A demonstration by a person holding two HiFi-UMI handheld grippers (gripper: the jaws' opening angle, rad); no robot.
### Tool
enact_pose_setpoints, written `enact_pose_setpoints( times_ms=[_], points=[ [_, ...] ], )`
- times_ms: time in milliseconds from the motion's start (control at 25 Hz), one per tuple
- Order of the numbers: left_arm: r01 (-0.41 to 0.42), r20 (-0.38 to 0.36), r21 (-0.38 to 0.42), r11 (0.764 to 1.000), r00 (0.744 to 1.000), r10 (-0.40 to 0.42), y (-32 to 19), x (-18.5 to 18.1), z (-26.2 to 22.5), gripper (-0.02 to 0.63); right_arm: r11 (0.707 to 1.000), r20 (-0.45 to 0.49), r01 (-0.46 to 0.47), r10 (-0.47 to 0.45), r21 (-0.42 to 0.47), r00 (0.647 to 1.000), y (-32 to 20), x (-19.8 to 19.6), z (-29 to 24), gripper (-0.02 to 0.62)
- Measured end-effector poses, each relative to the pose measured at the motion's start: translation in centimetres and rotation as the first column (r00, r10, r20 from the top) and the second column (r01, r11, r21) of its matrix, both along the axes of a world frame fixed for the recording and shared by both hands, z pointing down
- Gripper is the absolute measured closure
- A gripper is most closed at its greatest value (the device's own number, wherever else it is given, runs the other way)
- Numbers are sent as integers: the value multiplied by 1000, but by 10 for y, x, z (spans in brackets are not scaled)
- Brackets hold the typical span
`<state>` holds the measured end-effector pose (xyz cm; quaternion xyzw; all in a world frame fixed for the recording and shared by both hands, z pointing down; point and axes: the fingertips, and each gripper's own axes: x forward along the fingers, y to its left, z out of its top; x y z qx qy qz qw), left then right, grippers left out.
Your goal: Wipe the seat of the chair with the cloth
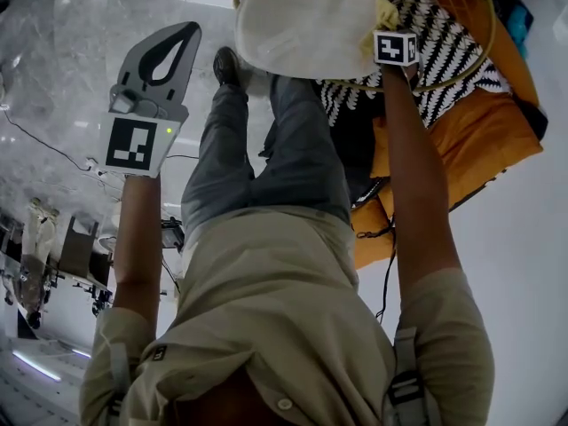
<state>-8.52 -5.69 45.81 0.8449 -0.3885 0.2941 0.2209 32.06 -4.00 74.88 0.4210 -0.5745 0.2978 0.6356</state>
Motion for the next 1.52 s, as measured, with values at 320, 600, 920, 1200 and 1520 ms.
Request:
enact_pose_setpoints(
  times_ms=[320, 600, 920, 1200, 1520],
  points=[
    [0, 4, -1, 1000, 1000, 0, 7, -3, 4, 589, 999, 303, -23, 30, -26, 952, 23, -187, 21, 485],
    [11, 9, -13, 1000, 1000, -11, 12, -5, 9, 589, 961, 501, 274, -261, 50, 825, 48, -358, -26, 486],
    [4, 4, -11, 1000, 1000, -4, 15, -1, 5, 589, 951, 402, 308, -284, 4, 871, 48, -272, -1, 486],
    [-2, 2, -6, 1000, 1000, 2, 13, 0, 2, 589, 994, 67, 94, -91, -51, 994, 28, -31, 4, 486],
    [-6, 0, -10, 1000, 1000, 6, 13, 4, 3, 589, 996, -15, 78, -78, -33, 997, 18, 6, -4, 491]
  ],
)
